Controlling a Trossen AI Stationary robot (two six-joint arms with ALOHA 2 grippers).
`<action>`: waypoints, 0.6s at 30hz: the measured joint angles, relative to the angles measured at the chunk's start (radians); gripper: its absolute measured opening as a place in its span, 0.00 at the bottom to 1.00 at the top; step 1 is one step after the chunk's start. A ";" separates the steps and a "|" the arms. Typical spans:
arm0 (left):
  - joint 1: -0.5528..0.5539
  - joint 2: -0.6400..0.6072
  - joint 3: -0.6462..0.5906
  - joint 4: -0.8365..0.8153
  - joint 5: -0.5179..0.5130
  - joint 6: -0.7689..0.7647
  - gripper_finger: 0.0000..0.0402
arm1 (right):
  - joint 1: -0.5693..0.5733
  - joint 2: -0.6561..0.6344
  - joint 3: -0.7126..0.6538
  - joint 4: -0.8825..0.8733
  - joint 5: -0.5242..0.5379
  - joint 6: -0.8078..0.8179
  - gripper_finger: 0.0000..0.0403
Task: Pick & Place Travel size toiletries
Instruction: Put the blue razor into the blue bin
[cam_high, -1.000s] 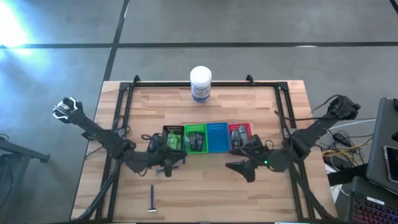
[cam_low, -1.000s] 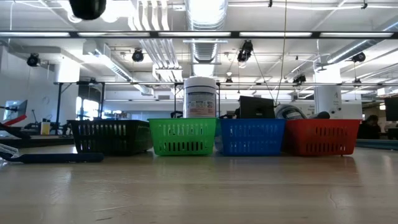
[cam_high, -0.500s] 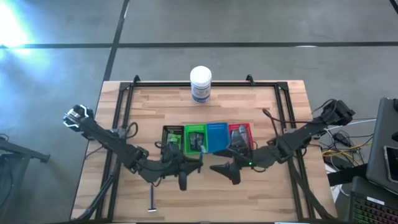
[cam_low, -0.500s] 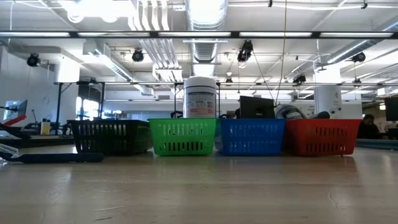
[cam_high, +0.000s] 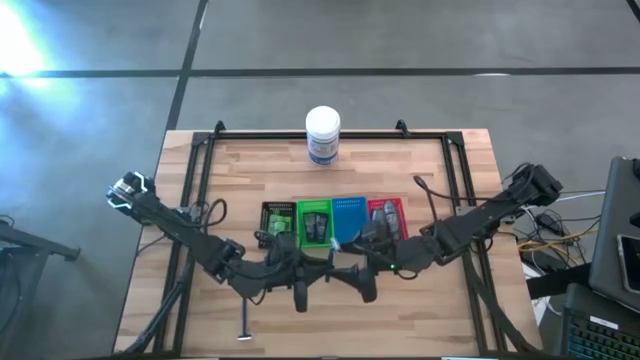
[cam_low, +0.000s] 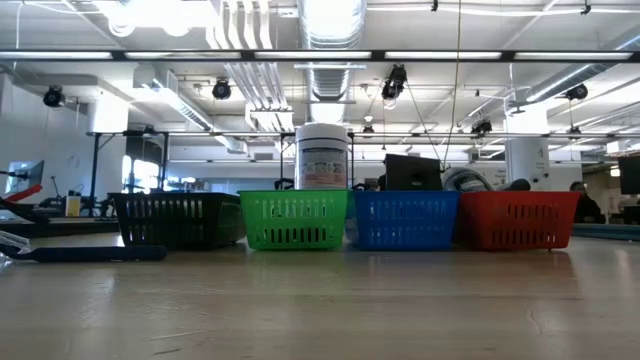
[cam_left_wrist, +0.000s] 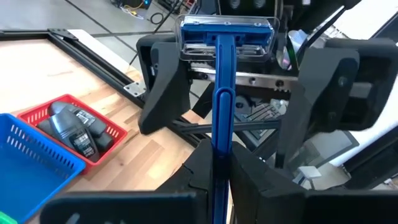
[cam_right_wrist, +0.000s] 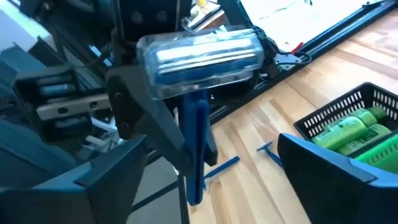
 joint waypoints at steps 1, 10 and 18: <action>0.000 0.000 0.000 0.001 0.000 0.000 0.08 | 0.000 0.005 0.006 0.000 -0.006 -0.014 0.86; -0.010 0.000 0.000 -0.003 0.003 -0.019 0.08 | -0.008 0.030 0.059 0.000 -0.011 -0.084 0.66; -0.023 0.000 -0.001 -0.004 0.004 -0.014 0.08 | -0.036 0.032 0.061 -0.001 -0.063 -0.059 0.58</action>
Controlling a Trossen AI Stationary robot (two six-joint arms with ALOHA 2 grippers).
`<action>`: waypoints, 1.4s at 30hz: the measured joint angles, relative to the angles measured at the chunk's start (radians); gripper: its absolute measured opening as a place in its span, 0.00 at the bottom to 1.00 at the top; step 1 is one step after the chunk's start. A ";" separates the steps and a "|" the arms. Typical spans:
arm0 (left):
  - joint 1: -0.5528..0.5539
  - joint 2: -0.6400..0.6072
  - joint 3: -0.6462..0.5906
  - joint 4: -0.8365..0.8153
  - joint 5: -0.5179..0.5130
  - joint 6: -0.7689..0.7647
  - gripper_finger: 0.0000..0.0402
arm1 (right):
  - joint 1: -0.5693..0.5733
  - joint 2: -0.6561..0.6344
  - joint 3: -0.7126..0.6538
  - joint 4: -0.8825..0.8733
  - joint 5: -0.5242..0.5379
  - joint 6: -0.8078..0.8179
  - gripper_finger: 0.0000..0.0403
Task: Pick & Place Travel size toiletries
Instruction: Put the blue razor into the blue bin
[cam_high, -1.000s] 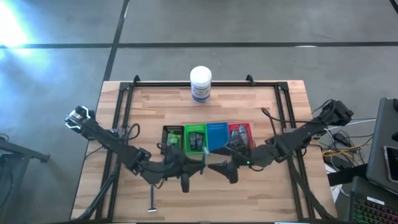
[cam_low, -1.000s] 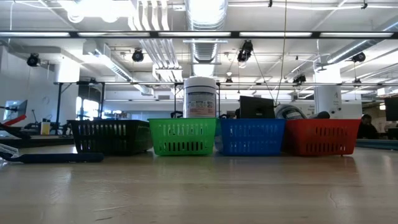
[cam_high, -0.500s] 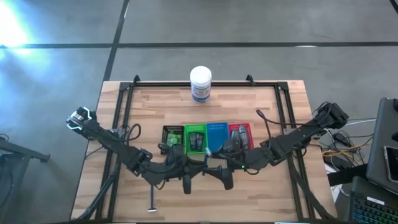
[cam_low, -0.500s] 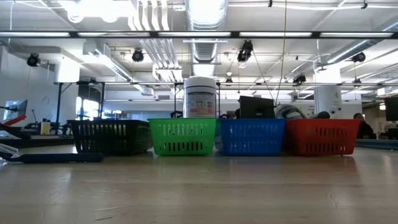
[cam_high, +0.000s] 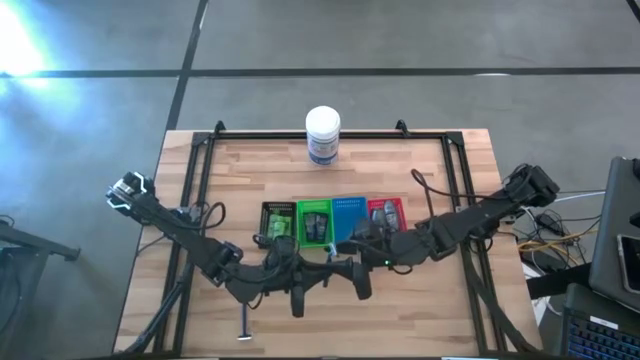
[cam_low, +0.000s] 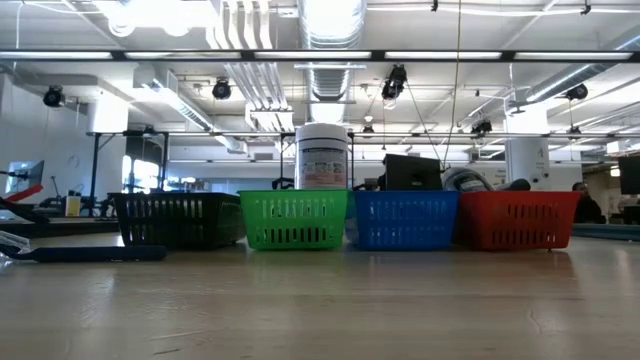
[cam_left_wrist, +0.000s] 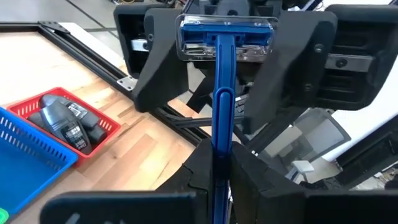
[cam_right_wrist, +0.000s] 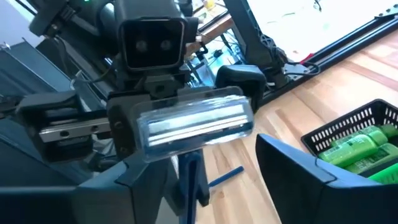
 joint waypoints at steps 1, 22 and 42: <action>0.000 0.000 0.000 0.000 0.000 0.004 0.08 | -0.002 0.004 0.000 0.001 0.000 0.000 0.57; 0.003 0.001 -0.002 -0.013 -0.017 0.044 0.15 | -0.009 0.018 0.002 -0.009 -0.004 -0.007 0.07; -0.039 -0.019 0.000 -0.620 -0.032 -0.370 0.69 | -0.142 0.014 -0.006 -0.541 0.005 0.290 0.09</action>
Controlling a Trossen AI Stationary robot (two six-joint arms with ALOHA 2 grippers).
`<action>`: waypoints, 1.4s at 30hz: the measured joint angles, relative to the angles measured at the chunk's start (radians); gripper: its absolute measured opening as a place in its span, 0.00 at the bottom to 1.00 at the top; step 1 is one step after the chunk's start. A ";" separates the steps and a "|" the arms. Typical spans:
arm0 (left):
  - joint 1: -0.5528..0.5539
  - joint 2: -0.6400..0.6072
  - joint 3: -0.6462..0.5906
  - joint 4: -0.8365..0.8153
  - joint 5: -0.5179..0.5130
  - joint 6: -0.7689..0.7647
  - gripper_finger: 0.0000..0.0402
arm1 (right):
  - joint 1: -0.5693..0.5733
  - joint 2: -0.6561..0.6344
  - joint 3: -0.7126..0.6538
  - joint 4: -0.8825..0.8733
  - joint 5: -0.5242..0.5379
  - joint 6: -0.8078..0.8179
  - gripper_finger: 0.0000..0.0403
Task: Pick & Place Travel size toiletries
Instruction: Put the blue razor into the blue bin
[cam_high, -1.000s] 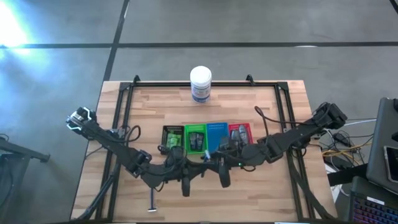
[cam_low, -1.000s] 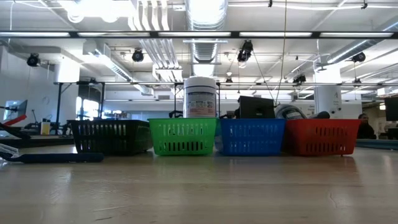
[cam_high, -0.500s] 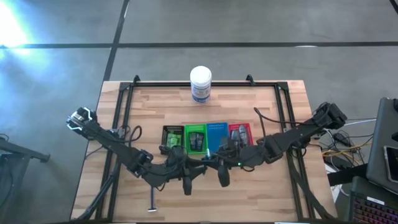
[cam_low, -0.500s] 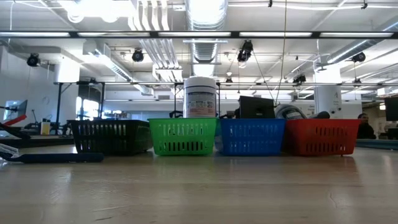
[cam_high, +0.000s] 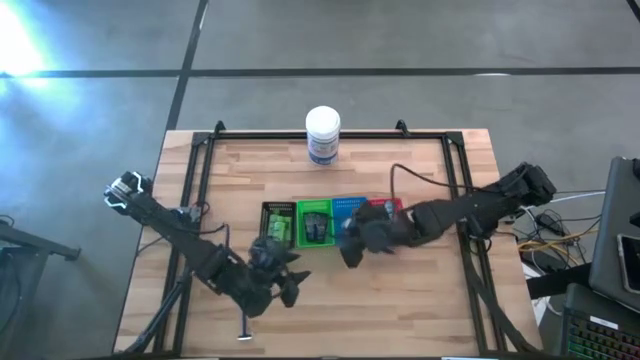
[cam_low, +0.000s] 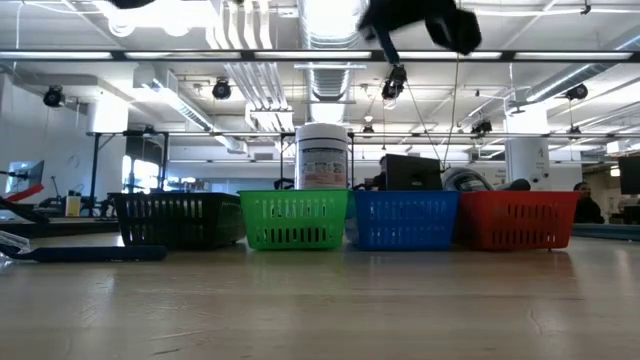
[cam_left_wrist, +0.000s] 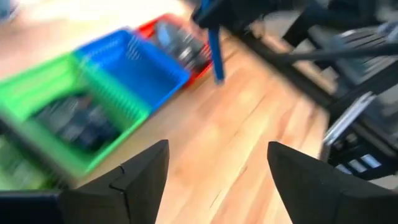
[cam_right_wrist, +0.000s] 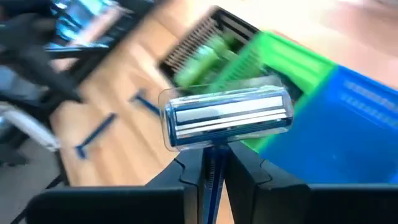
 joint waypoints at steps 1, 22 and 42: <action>-0.012 -0.002 0.000 -0.054 0.004 -0.058 0.69 | -0.025 0.002 -0.005 -0.019 -0.026 0.014 0.09; -0.134 -0.083 -0.150 -0.570 0.390 -0.643 0.68 | -0.394 0.219 -0.119 -0.014 -0.375 0.086 0.17; -0.164 -0.134 -0.392 -0.211 0.725 -0.728 0.68 | -0.304 0.034 -0.103 -0.019 -0.271 0.109 0.54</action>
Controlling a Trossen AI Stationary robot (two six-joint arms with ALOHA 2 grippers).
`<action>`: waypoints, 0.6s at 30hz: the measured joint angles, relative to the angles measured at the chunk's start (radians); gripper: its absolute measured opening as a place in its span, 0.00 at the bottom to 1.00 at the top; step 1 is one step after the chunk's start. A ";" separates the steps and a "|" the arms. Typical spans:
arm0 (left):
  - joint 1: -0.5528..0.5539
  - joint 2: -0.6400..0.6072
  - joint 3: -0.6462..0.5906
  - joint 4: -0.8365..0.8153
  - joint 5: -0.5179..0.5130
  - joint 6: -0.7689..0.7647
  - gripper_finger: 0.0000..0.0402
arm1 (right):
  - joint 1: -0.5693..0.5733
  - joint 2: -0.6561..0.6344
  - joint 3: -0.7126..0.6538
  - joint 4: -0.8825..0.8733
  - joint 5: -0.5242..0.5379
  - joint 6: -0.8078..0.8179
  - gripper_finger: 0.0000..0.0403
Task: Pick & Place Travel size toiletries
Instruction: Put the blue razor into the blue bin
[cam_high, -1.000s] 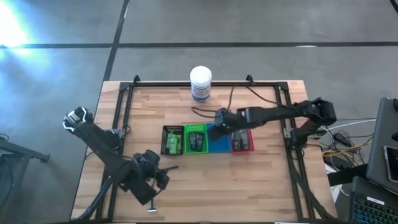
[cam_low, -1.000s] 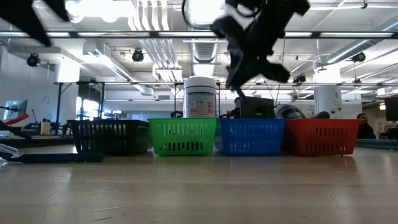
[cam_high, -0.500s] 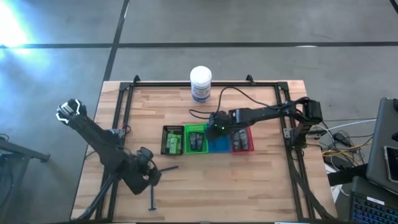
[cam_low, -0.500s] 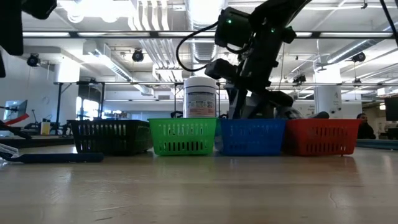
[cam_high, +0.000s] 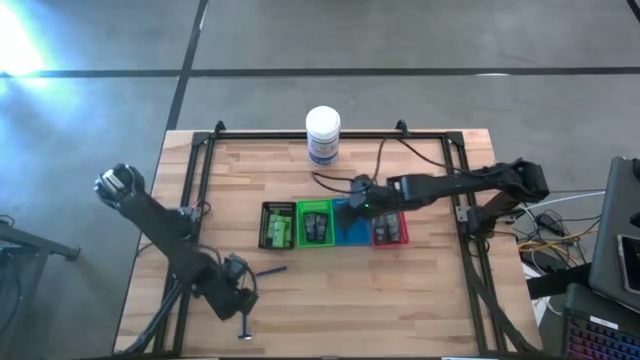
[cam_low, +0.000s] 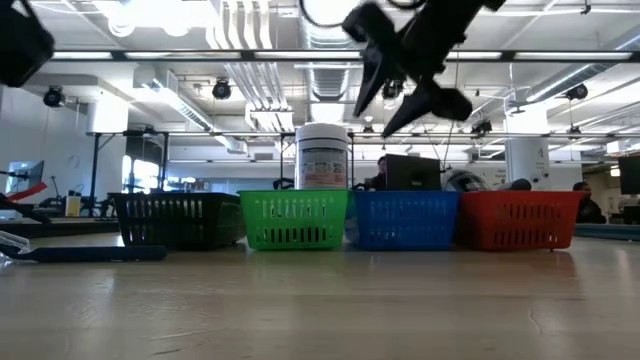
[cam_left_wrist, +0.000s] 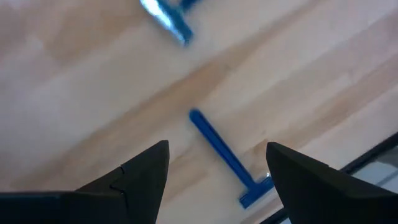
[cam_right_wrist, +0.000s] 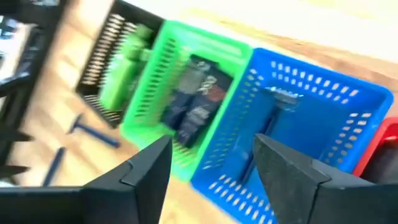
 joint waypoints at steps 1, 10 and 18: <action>-0.007 0.026 0.009 0.014 0.009 -0.009 0.68 | 0.014 -0.015 0.000 -0.002 0.012 0.007 0.56; -0.034 0.257 0.139 0.055 0.107 -0.031 0.68 | 0.149 -0.066 -0.001 -0.098 0.124 0.102 0.68; -0.033 0.339 0.148 0.101 0.161 -0.037 0.67 | 0.237 -0.065 -0.004 -0.132 0.172 0.166 0.74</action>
